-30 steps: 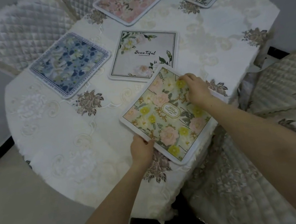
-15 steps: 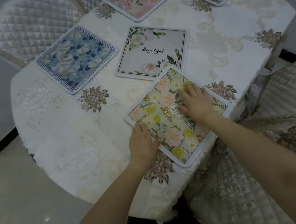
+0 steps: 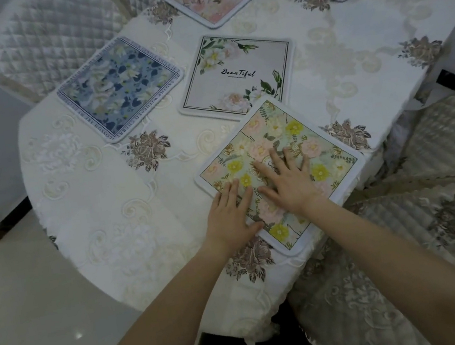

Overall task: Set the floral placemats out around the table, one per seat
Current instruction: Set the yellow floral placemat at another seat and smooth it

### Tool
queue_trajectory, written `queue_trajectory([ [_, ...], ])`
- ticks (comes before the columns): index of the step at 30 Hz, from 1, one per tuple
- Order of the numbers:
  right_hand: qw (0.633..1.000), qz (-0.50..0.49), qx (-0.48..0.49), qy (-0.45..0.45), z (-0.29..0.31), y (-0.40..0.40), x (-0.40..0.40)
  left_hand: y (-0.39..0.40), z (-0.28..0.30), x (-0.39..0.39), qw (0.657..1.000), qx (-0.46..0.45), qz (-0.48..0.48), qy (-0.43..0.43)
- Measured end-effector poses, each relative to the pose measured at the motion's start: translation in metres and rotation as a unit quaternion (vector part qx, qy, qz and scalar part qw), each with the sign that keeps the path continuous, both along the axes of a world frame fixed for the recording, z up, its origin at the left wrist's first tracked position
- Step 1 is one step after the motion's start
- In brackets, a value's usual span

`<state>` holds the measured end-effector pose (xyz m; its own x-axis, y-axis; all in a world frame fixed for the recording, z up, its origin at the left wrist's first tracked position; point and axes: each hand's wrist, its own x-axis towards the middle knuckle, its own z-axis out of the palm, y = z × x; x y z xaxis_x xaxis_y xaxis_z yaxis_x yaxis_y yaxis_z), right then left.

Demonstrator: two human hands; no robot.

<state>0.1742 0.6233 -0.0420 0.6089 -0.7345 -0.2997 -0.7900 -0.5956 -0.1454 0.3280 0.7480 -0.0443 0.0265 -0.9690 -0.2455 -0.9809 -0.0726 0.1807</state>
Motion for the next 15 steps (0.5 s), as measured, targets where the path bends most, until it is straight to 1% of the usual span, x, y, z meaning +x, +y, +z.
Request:
queue_trajectory([
  [3,1.000,-0.012,0.018,0.010,0.015,0.000,0.004,-0.006,0.014,0.003,0.999,0.019,-0.005,0.027],
  [6,0.997,-0.059,0.025,-0.045,0.041,0.006,0.013,-0.011,0.031,0.016,0.993,-0.045,0.037,0.101],
  [9,0.989,-0.095,-0.029,-0.110,0.069,0.018,0.022,-0.012,0.050,0.041,0.982,-0.082,0.066,0.159],
  [12,0.973,-0.153,-0.072,-0.159,0.085,0.034,0.027,-0.019,0.064,0.069,0.976,-0.118,0.069,0.171],
  [15,0.955,-0.226,-0.094,-0.168,0.094,0.057,0.047,-0.026,0.080,0.107,0.974,-0.152,0.024,0.164],
])
